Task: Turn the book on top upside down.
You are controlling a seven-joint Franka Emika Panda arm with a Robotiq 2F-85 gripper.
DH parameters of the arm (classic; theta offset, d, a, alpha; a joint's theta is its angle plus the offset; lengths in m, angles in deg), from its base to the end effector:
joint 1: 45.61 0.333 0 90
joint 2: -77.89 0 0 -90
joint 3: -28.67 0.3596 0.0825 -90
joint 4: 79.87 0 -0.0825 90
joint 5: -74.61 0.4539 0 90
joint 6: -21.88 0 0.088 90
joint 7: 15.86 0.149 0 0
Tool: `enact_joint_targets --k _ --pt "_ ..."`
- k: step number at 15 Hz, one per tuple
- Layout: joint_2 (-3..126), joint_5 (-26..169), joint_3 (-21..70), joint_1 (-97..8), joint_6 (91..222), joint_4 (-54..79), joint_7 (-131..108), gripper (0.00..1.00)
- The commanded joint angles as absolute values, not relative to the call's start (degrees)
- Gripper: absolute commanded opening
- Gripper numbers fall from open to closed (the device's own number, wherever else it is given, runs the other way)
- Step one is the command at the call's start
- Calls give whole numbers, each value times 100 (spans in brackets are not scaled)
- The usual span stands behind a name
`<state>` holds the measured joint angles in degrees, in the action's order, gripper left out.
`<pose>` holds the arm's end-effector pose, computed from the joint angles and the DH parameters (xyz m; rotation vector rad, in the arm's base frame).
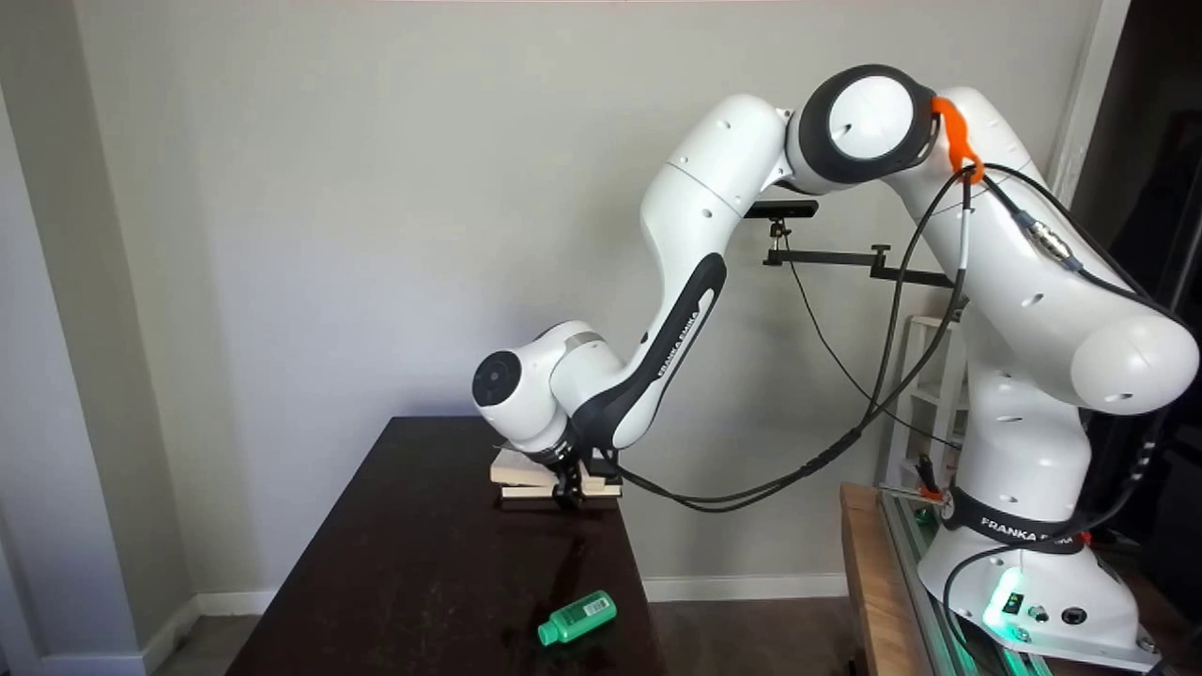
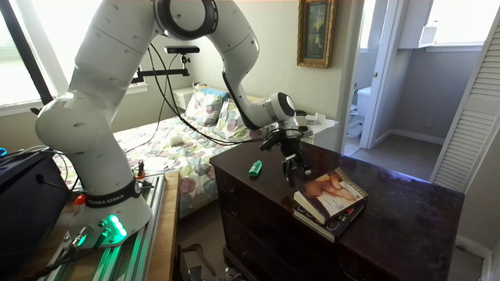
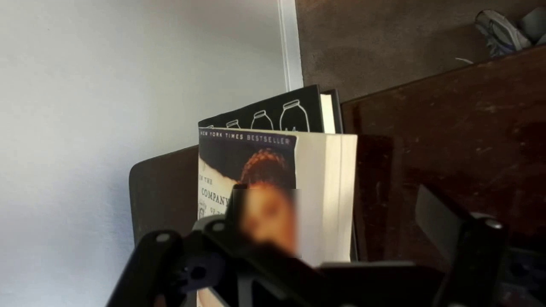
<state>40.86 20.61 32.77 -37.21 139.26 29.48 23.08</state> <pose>0.6387 0.0670 0.0839 2.3424 0.2397 -0.1497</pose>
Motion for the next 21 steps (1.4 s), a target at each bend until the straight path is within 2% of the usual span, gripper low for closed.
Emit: enact_joint_targets --k 1,7,8,9,14,17,20,21 --pt "3975 2043 3081 -3621 14339 3019 2476 100" --pt "3864 1667 2750 -3458 14651 3035 2840 100" --pt "3863 1635 2719 -3445 14645 3038 2868 77" --pt "3862 1630 2708 -3448 14643 3040 2878 74" --pt "3866 1592 2685 -3464 14574 3036 2886 36" --pt "3898 1664 2714 -3510 14542 3040 2824 18" --pt "4196 2338 2972 -3734 14450 3104 2284 12" --pt "4349 2608 3045 -3809 14421 3121 2066 7"
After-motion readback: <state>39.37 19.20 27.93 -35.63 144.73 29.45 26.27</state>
